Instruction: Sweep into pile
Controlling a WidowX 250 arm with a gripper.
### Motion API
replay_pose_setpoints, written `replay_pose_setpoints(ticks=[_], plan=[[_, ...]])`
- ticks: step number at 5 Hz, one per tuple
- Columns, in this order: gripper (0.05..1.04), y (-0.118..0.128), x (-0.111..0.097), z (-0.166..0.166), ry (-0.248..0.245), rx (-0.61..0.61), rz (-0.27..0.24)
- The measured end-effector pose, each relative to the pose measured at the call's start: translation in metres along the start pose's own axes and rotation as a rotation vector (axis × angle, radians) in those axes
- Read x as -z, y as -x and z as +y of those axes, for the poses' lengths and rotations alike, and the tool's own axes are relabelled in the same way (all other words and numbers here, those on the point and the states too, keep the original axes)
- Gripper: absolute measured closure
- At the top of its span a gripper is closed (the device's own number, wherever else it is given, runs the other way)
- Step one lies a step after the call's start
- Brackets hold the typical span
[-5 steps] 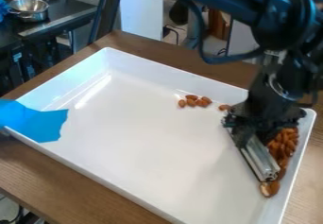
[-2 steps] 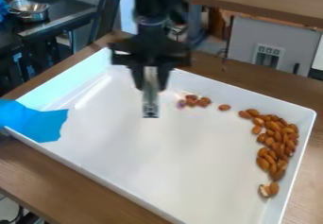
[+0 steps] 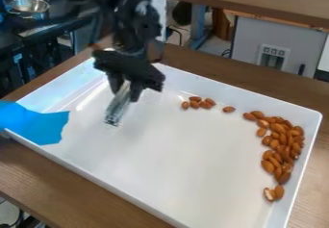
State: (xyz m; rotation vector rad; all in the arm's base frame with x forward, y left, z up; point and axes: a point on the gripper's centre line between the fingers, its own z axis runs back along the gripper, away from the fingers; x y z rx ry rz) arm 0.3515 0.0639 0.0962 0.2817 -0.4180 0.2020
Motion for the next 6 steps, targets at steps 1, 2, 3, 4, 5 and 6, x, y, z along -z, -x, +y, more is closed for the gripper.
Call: replay_pose_setpoints(ticks=[1, 2, 3, 4, 5, 6], plan=[[0.716, 0.001, 0.022, 0.005, -0.026, 0.072, 0.01], [0.716, -0.006, 0.028, 0.001, -0.019, 0.099, 0.017], [0.716, -0.012, 0.03, -0.011, 0.011, 0.108, 0.063], [0.716, -0.016, 0.027, -0.03, 0.031, 0.139, 0.078], [0.716, -0.015, 0.024, -0.053, 0.059, 0.168, 0.087], [0.716, -0.011, 0.019, -0.079, 0.063, 0.225, 0.067]])
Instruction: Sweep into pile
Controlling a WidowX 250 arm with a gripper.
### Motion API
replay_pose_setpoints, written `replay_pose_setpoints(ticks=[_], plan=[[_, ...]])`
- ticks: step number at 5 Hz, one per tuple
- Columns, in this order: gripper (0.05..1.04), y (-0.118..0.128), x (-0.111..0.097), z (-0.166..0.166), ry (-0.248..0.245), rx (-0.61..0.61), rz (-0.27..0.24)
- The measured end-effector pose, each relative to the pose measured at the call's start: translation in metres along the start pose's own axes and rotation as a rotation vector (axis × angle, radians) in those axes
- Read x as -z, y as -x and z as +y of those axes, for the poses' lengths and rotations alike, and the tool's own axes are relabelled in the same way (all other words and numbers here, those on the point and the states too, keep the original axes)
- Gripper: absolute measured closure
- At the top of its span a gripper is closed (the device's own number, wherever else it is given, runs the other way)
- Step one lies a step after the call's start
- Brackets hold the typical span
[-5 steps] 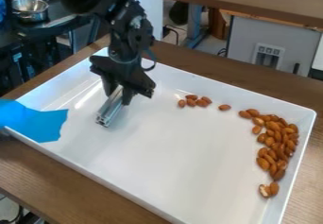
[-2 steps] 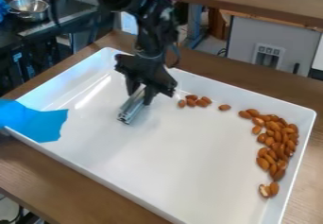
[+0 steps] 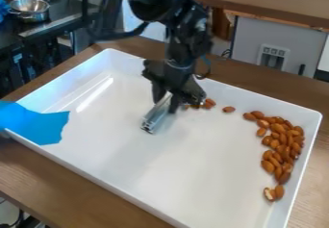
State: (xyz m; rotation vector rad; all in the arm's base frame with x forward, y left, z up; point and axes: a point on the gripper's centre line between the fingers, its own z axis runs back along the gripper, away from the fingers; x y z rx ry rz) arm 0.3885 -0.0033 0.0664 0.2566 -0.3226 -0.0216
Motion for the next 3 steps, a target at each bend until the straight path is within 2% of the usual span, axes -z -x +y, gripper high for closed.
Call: replay_pose_setpoints(ticks=[1, 3], plan=[[0.716, -0.003, -0.005, -0.023, 0.005, 0.01, -0.004], [0.716, -0.008, -0.03, -0.091, 0.065, 0.066, -0.006]])
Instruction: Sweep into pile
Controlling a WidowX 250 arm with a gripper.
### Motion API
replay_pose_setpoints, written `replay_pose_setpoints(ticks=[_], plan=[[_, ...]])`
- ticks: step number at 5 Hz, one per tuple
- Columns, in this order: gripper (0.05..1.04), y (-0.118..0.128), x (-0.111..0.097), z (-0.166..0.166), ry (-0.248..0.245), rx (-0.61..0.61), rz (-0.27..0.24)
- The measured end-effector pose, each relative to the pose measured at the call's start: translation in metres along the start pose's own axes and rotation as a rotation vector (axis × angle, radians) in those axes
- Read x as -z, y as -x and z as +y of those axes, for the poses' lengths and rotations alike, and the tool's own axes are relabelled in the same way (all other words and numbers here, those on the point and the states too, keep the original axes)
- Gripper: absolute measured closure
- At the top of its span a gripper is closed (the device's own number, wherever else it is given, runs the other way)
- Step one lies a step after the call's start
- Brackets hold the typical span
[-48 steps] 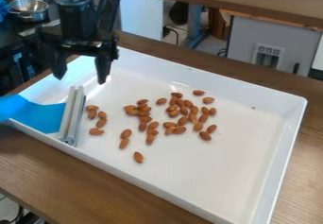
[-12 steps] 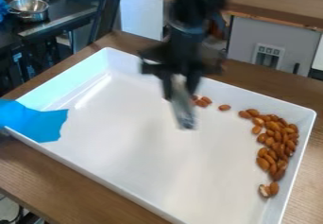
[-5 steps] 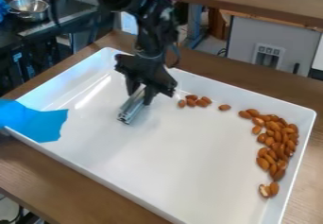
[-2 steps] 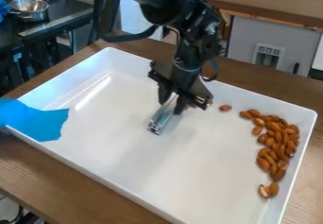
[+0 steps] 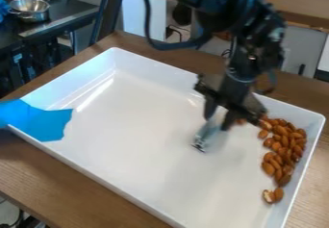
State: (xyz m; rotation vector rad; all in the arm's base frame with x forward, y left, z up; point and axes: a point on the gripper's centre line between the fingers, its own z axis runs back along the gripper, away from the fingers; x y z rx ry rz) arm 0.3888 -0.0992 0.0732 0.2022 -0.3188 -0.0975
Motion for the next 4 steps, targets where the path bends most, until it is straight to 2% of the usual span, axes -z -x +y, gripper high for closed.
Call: replay_pose_setpoints(ticks=[1, 2, 3, 4], plan=[[0.716, -0.005, -0.015, -0.034, 0.027, 0.02, -0.003], [0.716, -0.014, -0.03, -0.045, 0.051, 0.007, -0.016], [0.716, -0.011, -0.032, -0.017, 0.046, -0.051, -0.009], [0.716, 0.001, -0.053, 0.047, 0.001, -0.251, 0.013]])
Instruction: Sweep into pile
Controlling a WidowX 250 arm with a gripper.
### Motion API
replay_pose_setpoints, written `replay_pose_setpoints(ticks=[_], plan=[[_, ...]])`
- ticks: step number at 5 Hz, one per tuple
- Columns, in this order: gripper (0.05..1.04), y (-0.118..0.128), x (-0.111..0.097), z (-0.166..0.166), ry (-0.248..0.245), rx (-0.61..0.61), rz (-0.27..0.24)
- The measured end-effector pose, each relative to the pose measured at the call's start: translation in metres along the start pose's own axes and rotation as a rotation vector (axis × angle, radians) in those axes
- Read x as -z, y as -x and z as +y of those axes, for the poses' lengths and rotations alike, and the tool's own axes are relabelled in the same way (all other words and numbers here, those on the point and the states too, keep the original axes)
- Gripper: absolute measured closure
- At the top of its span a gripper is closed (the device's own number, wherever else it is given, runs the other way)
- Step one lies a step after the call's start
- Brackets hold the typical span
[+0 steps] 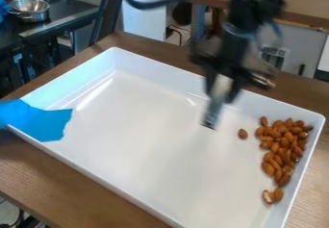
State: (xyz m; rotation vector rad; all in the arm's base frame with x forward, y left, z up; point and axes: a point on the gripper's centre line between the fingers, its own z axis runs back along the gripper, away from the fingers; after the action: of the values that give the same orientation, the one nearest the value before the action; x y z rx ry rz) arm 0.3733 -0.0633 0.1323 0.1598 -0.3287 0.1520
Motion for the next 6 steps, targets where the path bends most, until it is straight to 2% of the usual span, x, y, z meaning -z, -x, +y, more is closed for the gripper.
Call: replay_pose_setpoints(ticks=[1, 2, 3, 4, 5, 6], plan=[[0.716, 0.019, 0.002, 0.047, -0.007, -0.187, 0.046], [0.716, 0.041, 0.017, 0.104, 0.052, -0.368, 0.074], [0.716, 0.06, 0.042, 0.144, 0.065, -0.402, 0.069], [0.654, 0.067, 0.057, 0.184, 0.014, -0.388, -0.005], [0.344, 0.075, 0.073, 0.186, -0.004, -0.361, 0.061], [0.09, 0.077, 0.07, 0.186, 0.001, -0.353, 0.089]])
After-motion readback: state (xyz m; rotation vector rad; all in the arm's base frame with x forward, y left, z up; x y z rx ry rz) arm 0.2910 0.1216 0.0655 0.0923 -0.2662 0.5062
